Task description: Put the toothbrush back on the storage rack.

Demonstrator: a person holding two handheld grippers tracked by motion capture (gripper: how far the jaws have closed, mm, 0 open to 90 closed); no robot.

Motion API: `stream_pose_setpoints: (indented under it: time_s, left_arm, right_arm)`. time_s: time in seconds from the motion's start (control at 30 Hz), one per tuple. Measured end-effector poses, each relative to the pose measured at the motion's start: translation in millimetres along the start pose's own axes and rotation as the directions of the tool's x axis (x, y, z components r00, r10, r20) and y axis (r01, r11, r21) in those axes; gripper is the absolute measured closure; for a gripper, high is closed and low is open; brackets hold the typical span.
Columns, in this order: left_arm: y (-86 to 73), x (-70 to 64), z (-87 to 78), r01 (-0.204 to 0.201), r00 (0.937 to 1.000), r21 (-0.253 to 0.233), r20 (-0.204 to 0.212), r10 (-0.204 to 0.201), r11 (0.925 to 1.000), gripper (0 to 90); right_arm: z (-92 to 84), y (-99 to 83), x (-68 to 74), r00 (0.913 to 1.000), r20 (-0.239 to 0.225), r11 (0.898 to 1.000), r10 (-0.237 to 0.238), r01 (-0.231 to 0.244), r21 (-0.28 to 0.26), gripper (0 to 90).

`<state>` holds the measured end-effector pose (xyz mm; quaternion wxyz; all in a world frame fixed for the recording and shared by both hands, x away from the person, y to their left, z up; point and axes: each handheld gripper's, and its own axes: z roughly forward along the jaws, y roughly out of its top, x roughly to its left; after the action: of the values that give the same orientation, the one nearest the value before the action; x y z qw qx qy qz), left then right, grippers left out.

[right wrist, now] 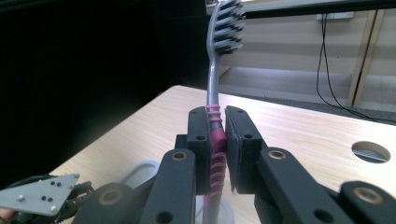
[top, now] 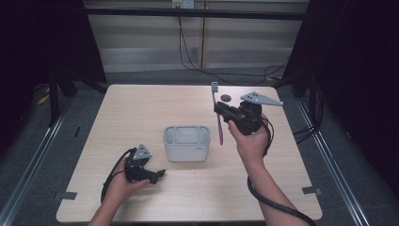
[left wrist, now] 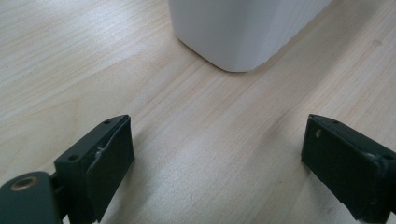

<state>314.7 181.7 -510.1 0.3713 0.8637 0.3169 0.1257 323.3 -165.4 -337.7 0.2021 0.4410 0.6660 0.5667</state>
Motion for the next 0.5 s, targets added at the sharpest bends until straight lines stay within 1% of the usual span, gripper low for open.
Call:
stream_pose_setpoints:
  time_s: [0.07, 0.2, 0.33, 0.5]
  left_arm:
    - [0.0, 0.0, 0.0, 0.0, 1.0, 0.0, 0.0, 0.0, 1.0, 8.8]
    - [0.1, 0.2, -0.1, -0.004, 1.0, 0.001, -0.001, 0.004, 1.0, 8.8]
    - [0.0, 0.0, 0.0, 0.0, 1.0, 0.0, 0.0, 0.0, 1.0, 8.8]
    - [0.0, 0.0, 0.0, 0.0, 1.0, 0.0, 0.0, 0.0, 1.0, 8.8]
  right_arm:
    - [2.2, 0.8, 2.3, 0.9999, -0.014, 1.0, -0.001, 0.001, -0.012, 81.4]
    - [7.0, -0.4, 4.1, 0.9998, -0.019, 1.0, -0.009, 0.009, -0.019, 81.4]
    - [12.7, -2.9, 3.6, 0.9998, -0.018, 1.0, -0.003, 0.002, -0.011, 81.4]
    - [18.3, -4.6, 4.3, 0.9999, -0.014, 1.0, -0.008, 0.008, -0.006, 81.4]
